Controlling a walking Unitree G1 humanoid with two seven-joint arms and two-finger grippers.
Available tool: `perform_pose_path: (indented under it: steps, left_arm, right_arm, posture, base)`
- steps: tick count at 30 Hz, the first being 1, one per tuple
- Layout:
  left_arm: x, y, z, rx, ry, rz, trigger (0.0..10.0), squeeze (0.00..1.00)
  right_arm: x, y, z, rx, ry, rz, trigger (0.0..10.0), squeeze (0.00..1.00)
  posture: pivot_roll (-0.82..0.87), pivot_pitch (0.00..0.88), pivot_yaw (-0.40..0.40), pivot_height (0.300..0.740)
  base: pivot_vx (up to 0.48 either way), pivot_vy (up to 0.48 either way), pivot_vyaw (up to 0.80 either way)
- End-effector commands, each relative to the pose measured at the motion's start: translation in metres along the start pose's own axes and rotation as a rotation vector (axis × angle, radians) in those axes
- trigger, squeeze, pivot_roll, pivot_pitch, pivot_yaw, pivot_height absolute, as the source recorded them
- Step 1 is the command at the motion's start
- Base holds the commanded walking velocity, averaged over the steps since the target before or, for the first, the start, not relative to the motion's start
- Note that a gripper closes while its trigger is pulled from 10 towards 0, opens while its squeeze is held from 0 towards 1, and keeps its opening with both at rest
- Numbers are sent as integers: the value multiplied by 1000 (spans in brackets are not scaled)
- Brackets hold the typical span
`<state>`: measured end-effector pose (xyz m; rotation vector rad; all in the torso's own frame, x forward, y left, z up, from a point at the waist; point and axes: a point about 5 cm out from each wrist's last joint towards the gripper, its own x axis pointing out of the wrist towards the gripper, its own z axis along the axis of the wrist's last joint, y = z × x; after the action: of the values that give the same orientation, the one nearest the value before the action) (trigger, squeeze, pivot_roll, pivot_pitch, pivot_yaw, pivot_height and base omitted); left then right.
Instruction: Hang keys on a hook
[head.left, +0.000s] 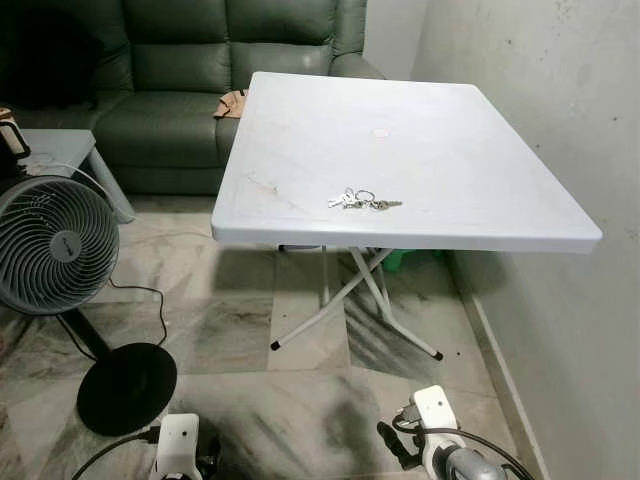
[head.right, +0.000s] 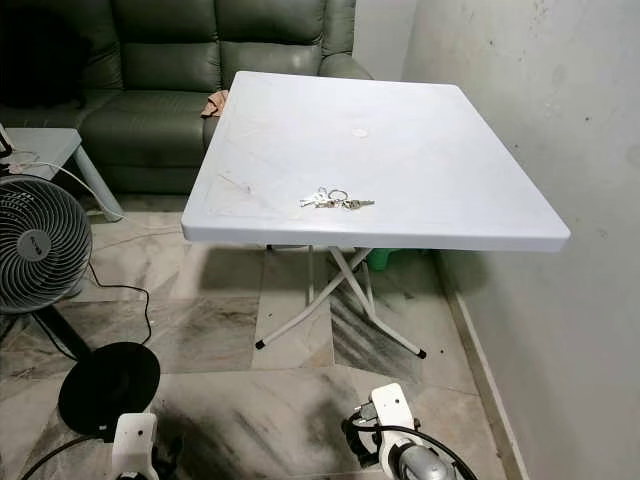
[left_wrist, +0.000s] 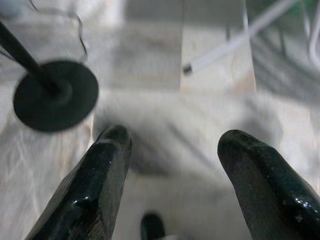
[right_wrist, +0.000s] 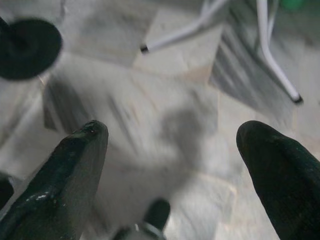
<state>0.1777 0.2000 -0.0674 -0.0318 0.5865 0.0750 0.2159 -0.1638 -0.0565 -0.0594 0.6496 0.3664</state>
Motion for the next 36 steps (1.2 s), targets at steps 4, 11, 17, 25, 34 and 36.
perform_pose_path:
  steps: [4,11,17,25,34,36]
  left_arm:
    - [7,-7,37,-31,-218,-21,10000,0]
    - [15,-21,79,-94,-391,-71,10000,0]
    - [11,-24,113,-62,-515,-102,10000,0]
    - [-10,-18,139,-89,-630,-100,10000,0]
    - [-25,-7,154,-69,-693,-37,10000,0]
    - [-27,-7,155,-69,-690,-36,10000,0]
  right_arm:
    - [10,6,40,-52,-197,31,10000,0]
    - [18,24,84,-65,-409,89,10000,0]
    - [18,31,121,-67,-563,100,10000,0]
    - [6,18,134,-48,-667,43,10000,0]
    - [-8,3,140,-53,-723,-5,10000,0]
    - [-8,3,140,-53,-724,-4,10000,0]
  posture:
    - [-35,15,-40,740]
    - [-35,22,-39,740]
    - [-35,23,-35,740]
    - [-32,22,-31,740]
    - [-36,16,-25,740]
    - [-36,16,-25,740]
  base:
    - [0,0,0]
    - [0,0,0]
    - [0,0,0]
    - [0,0,0]
    - [0,0,0]
    - [0,0,0]
